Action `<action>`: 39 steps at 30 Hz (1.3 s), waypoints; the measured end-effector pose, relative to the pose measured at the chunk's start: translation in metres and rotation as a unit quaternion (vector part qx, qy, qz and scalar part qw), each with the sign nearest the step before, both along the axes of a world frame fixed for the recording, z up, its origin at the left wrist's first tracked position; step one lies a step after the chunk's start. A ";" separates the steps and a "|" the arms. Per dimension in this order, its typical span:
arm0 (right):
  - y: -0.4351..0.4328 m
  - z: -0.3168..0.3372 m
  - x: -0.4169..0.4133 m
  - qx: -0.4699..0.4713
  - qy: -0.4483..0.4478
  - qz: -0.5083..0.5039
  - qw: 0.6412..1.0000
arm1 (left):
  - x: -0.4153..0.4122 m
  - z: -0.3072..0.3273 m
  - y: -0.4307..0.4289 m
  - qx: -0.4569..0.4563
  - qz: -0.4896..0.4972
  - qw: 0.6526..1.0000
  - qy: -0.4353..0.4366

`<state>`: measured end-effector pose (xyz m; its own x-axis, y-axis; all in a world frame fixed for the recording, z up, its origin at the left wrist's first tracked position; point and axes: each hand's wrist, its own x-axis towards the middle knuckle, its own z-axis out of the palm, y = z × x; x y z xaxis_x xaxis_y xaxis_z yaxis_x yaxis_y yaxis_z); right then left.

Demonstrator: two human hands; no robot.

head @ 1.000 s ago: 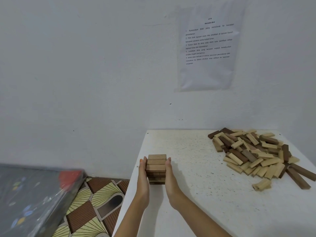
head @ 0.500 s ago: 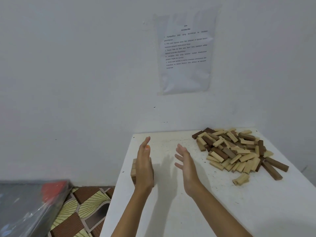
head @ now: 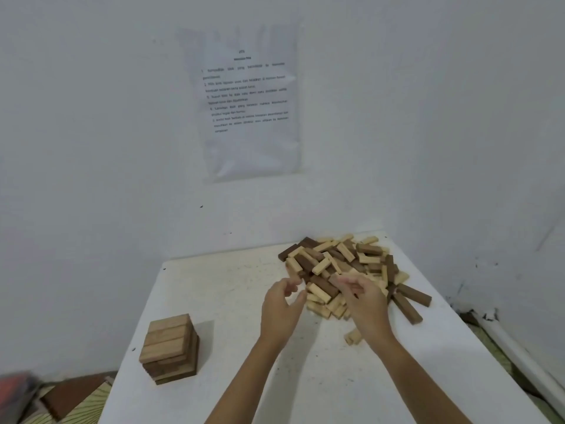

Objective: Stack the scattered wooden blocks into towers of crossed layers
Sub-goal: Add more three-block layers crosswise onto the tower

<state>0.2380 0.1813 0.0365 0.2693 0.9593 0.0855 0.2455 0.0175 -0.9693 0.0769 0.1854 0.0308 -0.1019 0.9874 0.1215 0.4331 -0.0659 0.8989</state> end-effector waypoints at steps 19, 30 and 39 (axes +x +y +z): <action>0.069 -0.032 0.032 -0.007 -0.469 0.021 0.883 | 0.055 -0.047 0.075 -0.093 0.066 0.985 0.128; 0.074 -0.013 0.026 0.002 0.028 -0.022 0.999 | 0.044 -0.016 0.063 0.005 0.068 0.978 -0.200; 0.126 0.003 0.064 -0.020 -0.161 0.036 0.986 | 0.059 0.003 0.105 -0.033 -0.044 0.975 -0.216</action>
<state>0.3020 0.3076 0.0390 0.1653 0.9792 0.1173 0.5403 0.0096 -0.8414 0.1355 0.2908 0.0335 -0.0447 0.9988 0.0213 0.0094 -0.0209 0.9997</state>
